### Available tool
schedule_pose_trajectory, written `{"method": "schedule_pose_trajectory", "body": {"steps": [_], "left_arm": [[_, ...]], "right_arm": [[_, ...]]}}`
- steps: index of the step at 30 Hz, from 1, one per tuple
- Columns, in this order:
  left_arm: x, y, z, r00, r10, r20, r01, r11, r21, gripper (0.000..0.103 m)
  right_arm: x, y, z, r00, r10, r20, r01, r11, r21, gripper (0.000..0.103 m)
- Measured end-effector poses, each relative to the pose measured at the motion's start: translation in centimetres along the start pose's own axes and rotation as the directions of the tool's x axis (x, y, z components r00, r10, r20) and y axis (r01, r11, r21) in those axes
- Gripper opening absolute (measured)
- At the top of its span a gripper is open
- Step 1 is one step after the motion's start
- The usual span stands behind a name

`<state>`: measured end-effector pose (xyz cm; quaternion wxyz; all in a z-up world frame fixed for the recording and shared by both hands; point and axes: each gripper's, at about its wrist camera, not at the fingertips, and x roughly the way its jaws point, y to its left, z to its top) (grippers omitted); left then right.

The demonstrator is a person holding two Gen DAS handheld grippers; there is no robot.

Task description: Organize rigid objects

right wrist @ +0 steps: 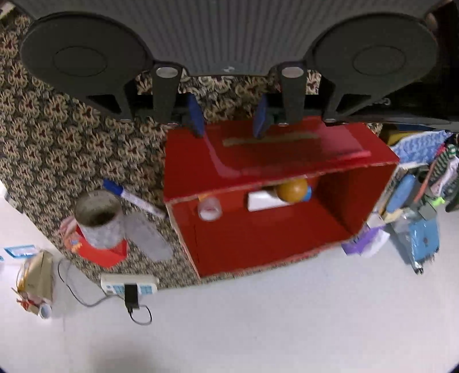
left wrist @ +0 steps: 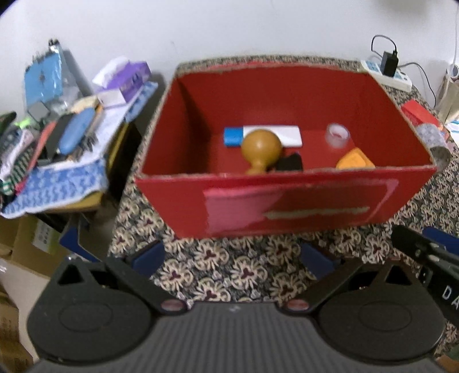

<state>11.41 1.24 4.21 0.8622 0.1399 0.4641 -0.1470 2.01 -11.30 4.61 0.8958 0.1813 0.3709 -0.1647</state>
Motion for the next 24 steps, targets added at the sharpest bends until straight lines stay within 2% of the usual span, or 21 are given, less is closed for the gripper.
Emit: {"method": "schedule_pose_trajectory", "body": {"steps": [5, 11, 15, 20, 24], "left_arm": [[0.6, -0.2, -0.4, 0.999, 0.005, -0.041, -0.005, 1.0, 0.005, 0.101], [0.8, 0.1, -0.6, 0.999, 0.004, -0.045, -0.004, 1.0, 0.004, 0.101], [0.9, 0.1, -0.5, 0.999, 0.034, -0.033, -0.034, 0.999, 0.008, 0.101], [0.8, 0.2, 0.0, 0.999, 0.032, -0.02, -0.032, 0.999, 0.004, 0.101], [-0.4, 0.5, 1.5, 0.999, 0.04, 0.032, -0.04, 0.999, 0.004, 0.101]], "right_arm": [[0.8, 0.2, -0.3, 0.997, -0.042, -0.061, 0.042, 0.999, -0.01, 0.024], [1.7, 0.2, -0.7, 0.991, -0.057, -0.121, 0.058, 0.998, -0.001, 0.025], [1.8, 0.2, -0.7, 0.99, -0.069, -0.125, 0.068, 0.998, -0.007, 0.025], [2.0, 0.2, -0.3, 0.989, -0.084, -0.123, 0.08, 0.996, -0.035, 0.025], [1.8, 0.1, 0.7, 0.991, -0.083, -0.109, 0.079, 0.996, -0.046, 0.025]]}}
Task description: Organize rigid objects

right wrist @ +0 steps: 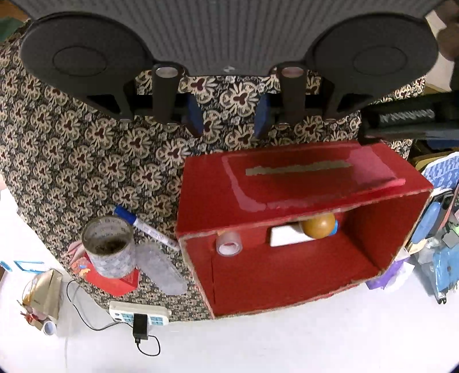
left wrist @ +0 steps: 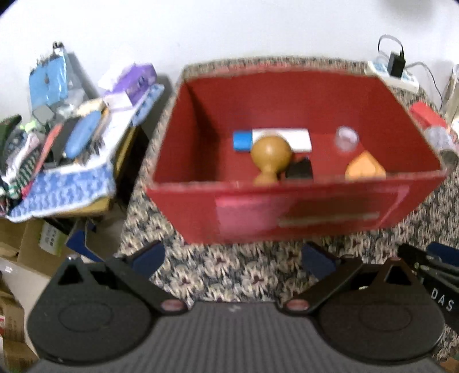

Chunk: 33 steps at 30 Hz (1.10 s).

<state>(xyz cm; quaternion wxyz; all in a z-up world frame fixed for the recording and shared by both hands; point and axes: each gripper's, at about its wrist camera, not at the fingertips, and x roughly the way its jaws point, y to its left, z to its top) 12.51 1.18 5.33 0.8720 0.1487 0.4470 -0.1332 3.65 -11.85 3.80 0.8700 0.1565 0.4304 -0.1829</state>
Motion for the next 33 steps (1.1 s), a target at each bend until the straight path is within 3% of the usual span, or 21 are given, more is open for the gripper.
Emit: {"method": "schedule_pose_trajectory", "body": {"steps": [11, 17, 21, 26, 33], "left_arm": [[-2.7, 1.1, 4.8, 0.993, 0.038, 0.109, -0.035, 0.999, -0.023, 0.101], [-3.1, 1.3, 6.1, 0.99, 0.011, 0.144, -0.007, 1.0, -0.025, 0.101], [-2.5, 0.9, 6.4, 0.988, 0.024, 0.15, -0.022, 1.0, -0.018, 0.101], [-0.7, 1.1, 6.7, 0.993, -0.016, 0.121, 0.022, 0.999, -0.044, 0.101], [0.2, 0.9, 7.0, 0.994, -0.018, 0.111, 0.023, 0.999, -0.043, 0.101]], "right_arm": [[-2.3, 0.4, 3.7, 0.996, 0.009, 0.092, -0.007, 1.0, -0.023, 0.025], [-2.5, 0.3, 4.9, 0.992, 0.032, 0.123, -0.031, 0.999, -0.016, 0.026], [-2.2, 0.3, 5.3, 0.99, 0.036, 0.137, -0.033, 0.999, -0.02, 0.027], [-1.4, 0.2, 5.6, 0.987, 0.049, 0.154, -0.045, 0.999, -0.027, 0.027], [0.0, 0.2, 6.0, 0.99, 0.041, 0.132, -0.035, 0.998, -0.047, 0.027]]}}
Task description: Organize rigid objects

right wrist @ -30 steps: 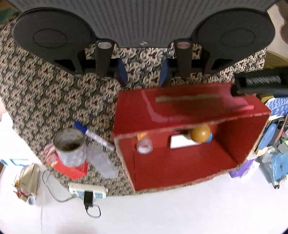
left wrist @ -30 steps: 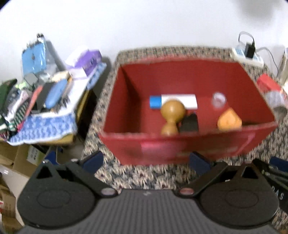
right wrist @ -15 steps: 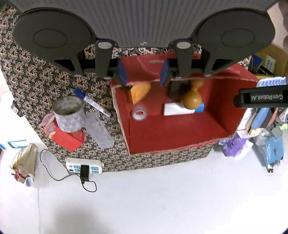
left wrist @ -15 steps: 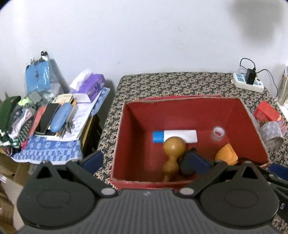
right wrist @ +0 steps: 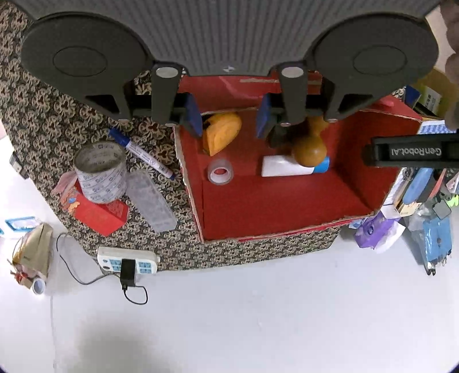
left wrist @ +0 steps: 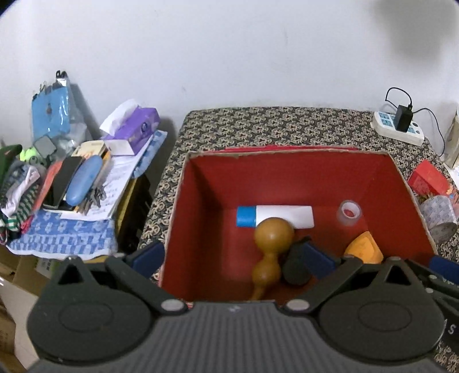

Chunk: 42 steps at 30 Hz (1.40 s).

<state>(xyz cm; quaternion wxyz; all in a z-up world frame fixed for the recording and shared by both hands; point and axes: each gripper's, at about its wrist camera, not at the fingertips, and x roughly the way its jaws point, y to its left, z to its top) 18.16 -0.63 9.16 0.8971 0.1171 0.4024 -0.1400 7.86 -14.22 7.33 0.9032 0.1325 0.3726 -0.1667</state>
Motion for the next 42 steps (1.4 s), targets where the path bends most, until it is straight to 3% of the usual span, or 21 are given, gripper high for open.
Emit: {"method": "schedule_pose_trajectory", "body": {"steps": [9, 24, 42], "left_arm": [[0.8, 0.8, 0.0, 1.0, -0.003, -0.011, 0.002, 0.999, -0.051, 0.101], [1.3, 0.6, -0.4, 0.999, -0.012, -0.033, 0.011, 0.999, -0.034, 0.101], [1.2, 0.3, -0.9, 0.998, -0.049, -0.044, 0.049, 0.999, 0.018, 0.101]], "right_arm": [[1.1, 0.6, 0.5, 0.999, 0.024, -0.027, -0.025, 0.999, -0.027, 0.027], [1.6, 0.8, 0.3, 0.998, 0.031, -0.049, -0.033, 0.999, -0.035, 0.027], [0.0, 1.5, -0.2, 0.999, -0.039, -0.004, 0.039, 0.998, -0.045, 0.027]]}}
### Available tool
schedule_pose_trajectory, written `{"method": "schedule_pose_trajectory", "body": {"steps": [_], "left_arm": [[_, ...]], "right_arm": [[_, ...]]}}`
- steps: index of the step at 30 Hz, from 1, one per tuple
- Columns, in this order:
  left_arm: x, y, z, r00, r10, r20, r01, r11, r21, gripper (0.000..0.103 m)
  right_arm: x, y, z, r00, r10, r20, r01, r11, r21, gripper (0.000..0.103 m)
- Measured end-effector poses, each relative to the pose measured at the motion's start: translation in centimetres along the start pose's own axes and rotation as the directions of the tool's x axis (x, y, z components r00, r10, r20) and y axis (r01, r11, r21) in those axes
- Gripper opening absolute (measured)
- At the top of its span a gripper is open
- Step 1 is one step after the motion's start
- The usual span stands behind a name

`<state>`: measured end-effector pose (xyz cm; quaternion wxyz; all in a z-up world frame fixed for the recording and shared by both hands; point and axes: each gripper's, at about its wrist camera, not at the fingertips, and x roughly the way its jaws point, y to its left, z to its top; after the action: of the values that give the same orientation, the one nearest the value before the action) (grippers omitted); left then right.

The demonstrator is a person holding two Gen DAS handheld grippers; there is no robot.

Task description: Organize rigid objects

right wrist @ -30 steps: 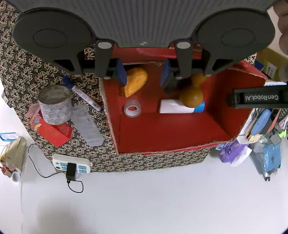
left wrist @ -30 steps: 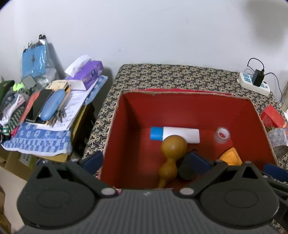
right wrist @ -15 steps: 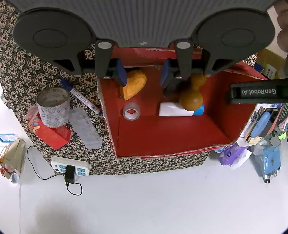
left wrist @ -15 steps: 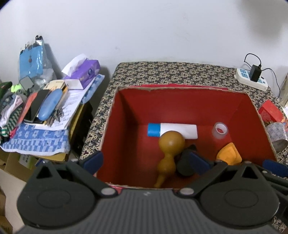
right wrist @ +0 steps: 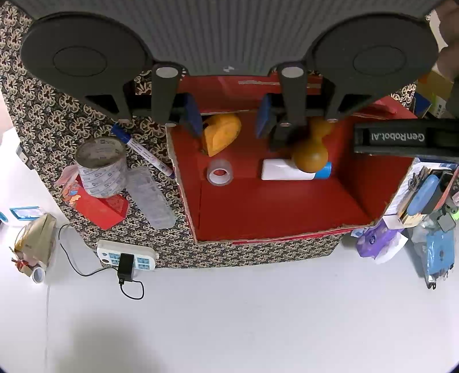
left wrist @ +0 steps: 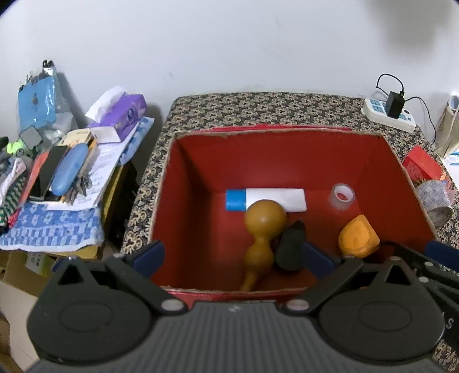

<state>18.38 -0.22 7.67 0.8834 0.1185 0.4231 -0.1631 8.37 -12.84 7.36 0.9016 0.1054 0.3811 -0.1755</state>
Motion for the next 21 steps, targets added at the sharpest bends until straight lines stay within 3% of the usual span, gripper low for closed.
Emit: {"method": "schedule_pose_trajectory", "body": {"steps": [6, 21], "left_arm": [[0.3, 1.0, -0.1, 1.0, -0.006, -0.006, 0.006, 0.999, -0.035, 0.101], [0.9, 0.4, -0.1, 1.0, 0.0, -0.015, 0.0, 1.0, -0.017, 0.101]], "right_arm": [[0.6, 0.5, 0.1, 1.0, -0.001, -0.01, 0.001, 1.0, -0.023, 0.027], [1.2, 0.5, 0.4, 1.0, 0.012, -0.016, -0.013, 1.0, -0.028, 0.027]]}}
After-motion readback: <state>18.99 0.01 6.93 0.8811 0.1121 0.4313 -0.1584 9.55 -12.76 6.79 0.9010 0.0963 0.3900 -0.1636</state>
